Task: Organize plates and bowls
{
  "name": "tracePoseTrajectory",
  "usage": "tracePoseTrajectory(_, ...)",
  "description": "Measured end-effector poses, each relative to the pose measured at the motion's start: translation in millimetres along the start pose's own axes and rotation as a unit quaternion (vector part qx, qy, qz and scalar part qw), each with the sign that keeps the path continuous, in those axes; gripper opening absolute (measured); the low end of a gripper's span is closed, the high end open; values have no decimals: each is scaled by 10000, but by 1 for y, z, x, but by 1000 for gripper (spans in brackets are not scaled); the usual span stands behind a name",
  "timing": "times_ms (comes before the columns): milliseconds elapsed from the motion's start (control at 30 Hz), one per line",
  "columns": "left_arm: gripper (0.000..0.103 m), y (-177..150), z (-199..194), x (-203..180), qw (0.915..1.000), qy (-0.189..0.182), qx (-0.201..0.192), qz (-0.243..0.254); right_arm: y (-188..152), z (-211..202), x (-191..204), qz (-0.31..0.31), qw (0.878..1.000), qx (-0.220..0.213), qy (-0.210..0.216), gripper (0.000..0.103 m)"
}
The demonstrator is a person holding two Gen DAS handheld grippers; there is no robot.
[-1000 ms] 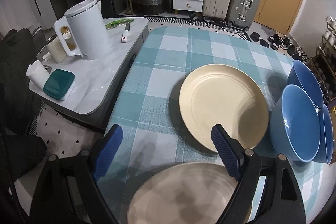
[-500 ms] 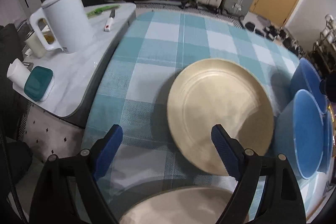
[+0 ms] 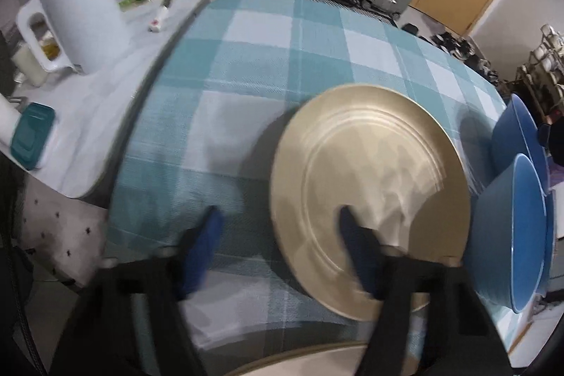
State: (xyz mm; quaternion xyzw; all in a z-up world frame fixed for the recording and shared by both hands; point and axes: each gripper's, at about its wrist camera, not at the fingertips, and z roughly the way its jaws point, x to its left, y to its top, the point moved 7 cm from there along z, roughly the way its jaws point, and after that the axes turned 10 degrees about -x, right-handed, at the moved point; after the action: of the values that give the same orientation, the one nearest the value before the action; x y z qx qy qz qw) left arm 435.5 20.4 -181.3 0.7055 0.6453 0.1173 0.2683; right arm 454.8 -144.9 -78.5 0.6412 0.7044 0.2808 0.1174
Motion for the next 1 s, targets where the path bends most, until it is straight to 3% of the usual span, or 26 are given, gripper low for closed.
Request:
tracePoseTrajectory(33,41,-1,1,-2,9999,-135,26,-21,1,2,0,-49,10000,28,-33,102)
tracePoseTrajectory(67,40,-1,2,-3,9998,-201,42,-5,2,4,0,-99,9999,48,-79,102)
tracePoseTrajectory(367,14,-11,12,-3,9992,-213,288,149,4,14,-7,-377,9984,173,-374,102)
tracePoseTrajectory(1000,13,-16,9,-2,9978,-82,132,647,-5,28,-3,-250,9986,385,-253,102)
